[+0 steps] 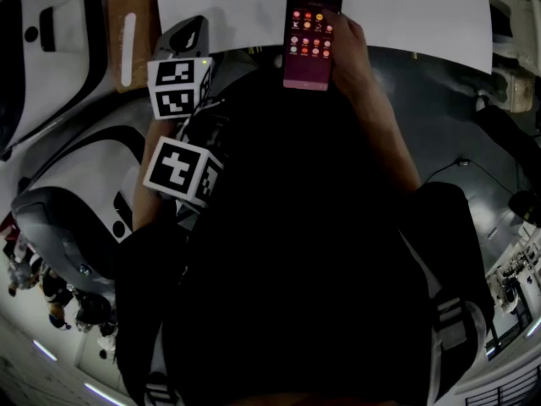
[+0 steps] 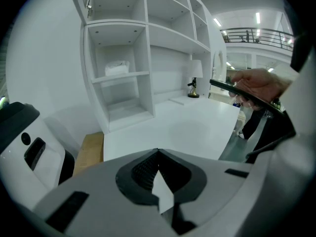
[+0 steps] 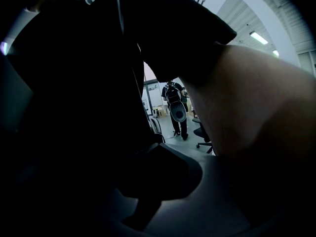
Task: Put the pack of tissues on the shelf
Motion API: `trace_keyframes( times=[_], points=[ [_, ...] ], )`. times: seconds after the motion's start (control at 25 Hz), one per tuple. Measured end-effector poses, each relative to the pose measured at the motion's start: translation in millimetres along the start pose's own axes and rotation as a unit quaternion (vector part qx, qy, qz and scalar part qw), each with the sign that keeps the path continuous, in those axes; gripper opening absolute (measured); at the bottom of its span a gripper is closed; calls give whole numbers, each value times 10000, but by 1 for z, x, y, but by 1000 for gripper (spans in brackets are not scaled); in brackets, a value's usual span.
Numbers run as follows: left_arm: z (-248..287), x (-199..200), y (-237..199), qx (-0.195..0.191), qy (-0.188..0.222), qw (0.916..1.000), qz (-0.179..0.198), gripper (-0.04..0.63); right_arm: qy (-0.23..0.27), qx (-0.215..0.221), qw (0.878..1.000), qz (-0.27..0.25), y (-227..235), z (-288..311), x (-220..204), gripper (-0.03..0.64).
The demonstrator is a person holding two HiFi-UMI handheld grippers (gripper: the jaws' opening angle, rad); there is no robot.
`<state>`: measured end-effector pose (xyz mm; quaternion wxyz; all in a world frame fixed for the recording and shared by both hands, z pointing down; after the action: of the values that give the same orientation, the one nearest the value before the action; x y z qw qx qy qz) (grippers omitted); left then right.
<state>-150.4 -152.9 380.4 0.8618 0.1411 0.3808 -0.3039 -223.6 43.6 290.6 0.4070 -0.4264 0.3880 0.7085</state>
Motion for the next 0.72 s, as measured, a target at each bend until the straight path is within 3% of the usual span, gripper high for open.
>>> trace_keyframes(
  times=[0.72],
  points=[
    [-3,-8,4,-17,-74,9999,-77,10,83,92,9999,22,-1,6,2,12]
  ],
)
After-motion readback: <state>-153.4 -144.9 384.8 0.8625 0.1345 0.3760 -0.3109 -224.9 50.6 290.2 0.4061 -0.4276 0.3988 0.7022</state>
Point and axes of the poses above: the fingertips, and each gripper's own axes: z forward along the fingers, y to its right, x out of its top, the point moved 10 cm from there along -z, backward along the fingers, and after that the axes turned 3 degrees about -x, right-handed, at the moved point
